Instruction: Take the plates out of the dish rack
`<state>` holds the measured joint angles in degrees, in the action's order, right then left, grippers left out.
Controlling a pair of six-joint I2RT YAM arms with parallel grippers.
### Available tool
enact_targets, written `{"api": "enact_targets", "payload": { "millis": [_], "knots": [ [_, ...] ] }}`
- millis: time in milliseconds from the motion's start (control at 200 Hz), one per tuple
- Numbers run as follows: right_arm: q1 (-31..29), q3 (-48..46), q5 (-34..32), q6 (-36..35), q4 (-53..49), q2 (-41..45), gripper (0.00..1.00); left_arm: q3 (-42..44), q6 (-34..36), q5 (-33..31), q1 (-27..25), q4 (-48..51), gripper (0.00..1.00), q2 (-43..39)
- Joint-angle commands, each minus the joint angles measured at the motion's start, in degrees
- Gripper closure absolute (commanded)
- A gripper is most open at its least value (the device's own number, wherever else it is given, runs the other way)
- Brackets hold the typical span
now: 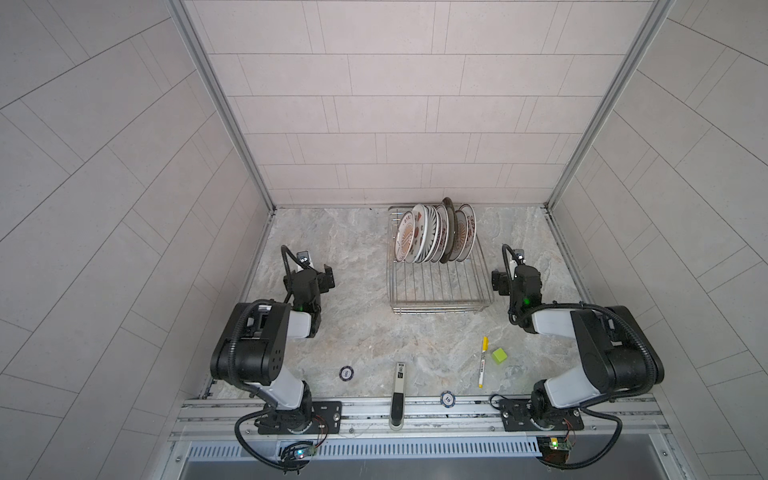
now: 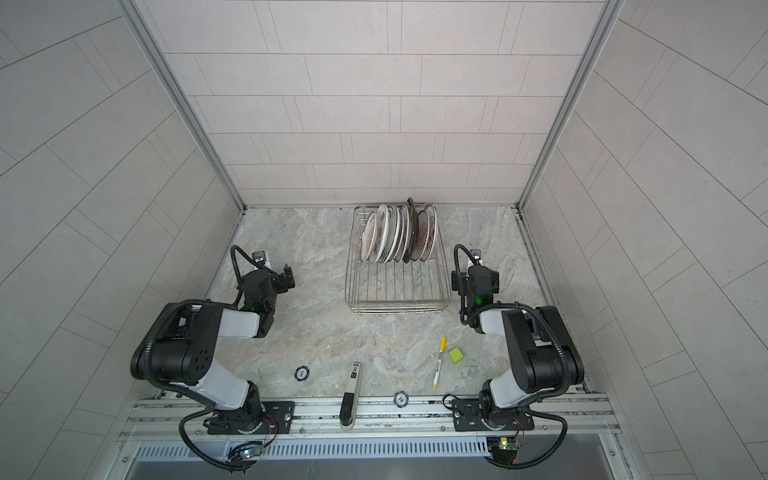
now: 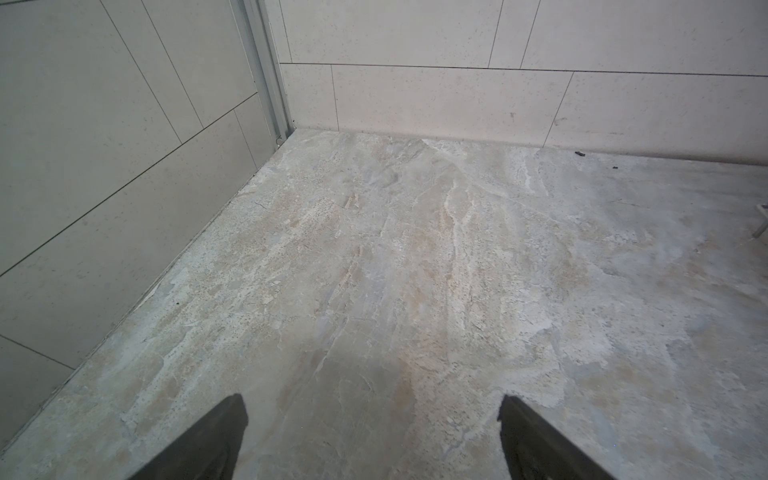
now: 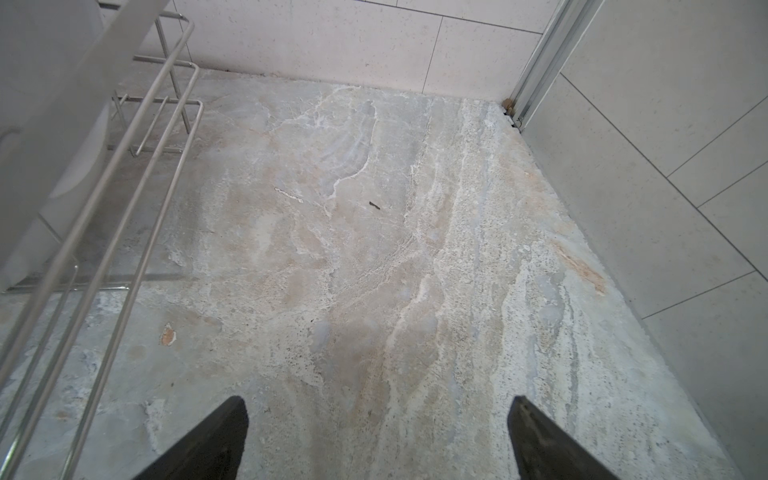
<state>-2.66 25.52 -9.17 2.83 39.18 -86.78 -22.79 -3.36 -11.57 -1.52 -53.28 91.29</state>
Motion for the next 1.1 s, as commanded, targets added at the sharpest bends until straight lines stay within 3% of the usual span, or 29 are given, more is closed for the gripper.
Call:
{"api": "enact_targets", "payload": {
  "millis": [0,225,280,350,515,600,671,736,796,906,1006,1051,1091],
  "knots": [
    [0.15,0.14,0.12,-0.12,0.46,0.39,0.0,1.07,0.63,0.03,-0.15,-1.61,0.0,-0.58],
    [0.13,-0.16,0.1,-0.32,1.01,0.76,0.0,5.27,0.28,-1.02,-0.07,-9.37,0.0,-1.31],
    [0.11,1.79,0.35,-0.31,-4.51,2.88,0.0,5.39,0.45,-0.45,-0.06,-8.29,0.0,-2.65],
    [0.11,4.95,1.56,-0.41,-12.49,6.05,0.0,5.65,0.85,0.01,-0.14,-6.44,0.0,-5.68],
    [-0.09,3.96,1.28,-0.04,-14.53,13.32,0.0,7.16,-1.07,-4.65,-0.02,2.34,0.0,-18.99],
    [-0.07,5.61,3.13,0.56,-18.94,16.71,0.0,6.63,-8.29,-4.19,-0.15,5.47,0.0,-25.3],
    [-0.08,7.85,5.06,1.9,-22.53,18.77,0.0,4.66,-20.3,-3.66,-0.08,9.87,0.0,-29.29],
    [-0.06,12.12,8.36,3.76,-27.83,20.78,0.0,2.41,-26.8,0.91,-0.1,15.77,0.0,-33.14],
    [0.01,15.29,9.64,5.92,-33.27,22.58,0.0,2.7,-33.22,5.62,-0.15,15.27,0.0,-36.28],
    [0.07,20.75,17.73,7.4,-39.54,25.29,0.0,2.77,-39.12,12.11,-0.08,9.46,0.0,-37.86],
    [0.18,21.59,24.34,10.31,-38.21,28.16,0.0,-0.64,-44.76,15.94,-0.07,13.72,0.0,-37.41],
    [0.19,21.2,24.23,13.08,-36.77,29.61,0.0,-1.6,-45.92,18.65,-0.08,12.05,0.0,-36.34],
    [0.19,21.13,20.19,18.07,-37.05,30.83,0.0,-2.6,-45.58,23.03,-0.05,9.95,0.0,-35.11]
  ]
}}
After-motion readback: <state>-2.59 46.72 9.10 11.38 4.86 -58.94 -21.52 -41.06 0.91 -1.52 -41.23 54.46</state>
